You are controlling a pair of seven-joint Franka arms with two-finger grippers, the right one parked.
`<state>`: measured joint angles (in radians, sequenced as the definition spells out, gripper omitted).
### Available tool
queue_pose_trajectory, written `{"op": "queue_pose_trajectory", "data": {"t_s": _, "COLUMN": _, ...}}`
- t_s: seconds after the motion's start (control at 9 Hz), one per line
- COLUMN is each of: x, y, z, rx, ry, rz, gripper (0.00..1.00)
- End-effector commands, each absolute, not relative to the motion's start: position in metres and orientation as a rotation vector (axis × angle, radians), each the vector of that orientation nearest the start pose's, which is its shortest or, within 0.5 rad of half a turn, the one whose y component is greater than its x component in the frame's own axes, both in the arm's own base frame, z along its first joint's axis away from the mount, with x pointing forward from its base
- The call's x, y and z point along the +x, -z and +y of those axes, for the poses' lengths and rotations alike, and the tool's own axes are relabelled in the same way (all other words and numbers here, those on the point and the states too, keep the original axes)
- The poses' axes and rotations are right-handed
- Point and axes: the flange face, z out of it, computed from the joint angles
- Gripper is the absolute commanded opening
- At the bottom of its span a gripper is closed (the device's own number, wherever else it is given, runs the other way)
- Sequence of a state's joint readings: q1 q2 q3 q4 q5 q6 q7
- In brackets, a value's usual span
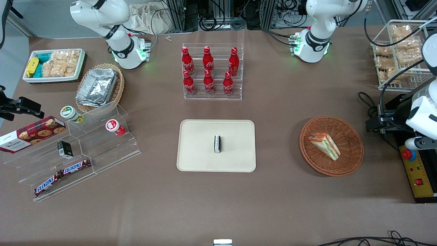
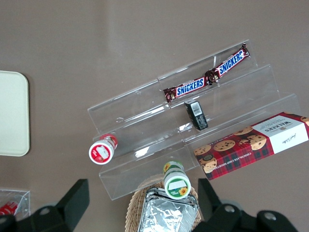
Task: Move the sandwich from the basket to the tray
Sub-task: 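Move the left gripper toward the wicker basket with the sandwich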
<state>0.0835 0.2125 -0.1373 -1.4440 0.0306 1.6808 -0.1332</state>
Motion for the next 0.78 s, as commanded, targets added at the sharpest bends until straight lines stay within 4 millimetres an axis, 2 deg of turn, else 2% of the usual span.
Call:
{"op": "queue_pose_trajectory", "data": {"t_s": 0.0, "x": 0.628, "y": -0.560, "z": -0.027, "rx": -3.155, "ry": 0.009, "rz": -0.109, "gripper": 1.00}}
{"op": "queue_pose_trajectory", "data": {"t_s": 0.22, "x": 0.630, "y": -0.548, "z": -0.028, "rx": -3.155, "ry": -0.025, "rz": -0.107, "gripper": 1.00}}
{"op": "queue_pose_trajectory", "data": {"t_s": 0.67, "x": 0.620, "y": -0.504, "z": -0.042, "rx": -3.143, "ry": -0.164, "rz": -0.079, "gripper": 1.00}}
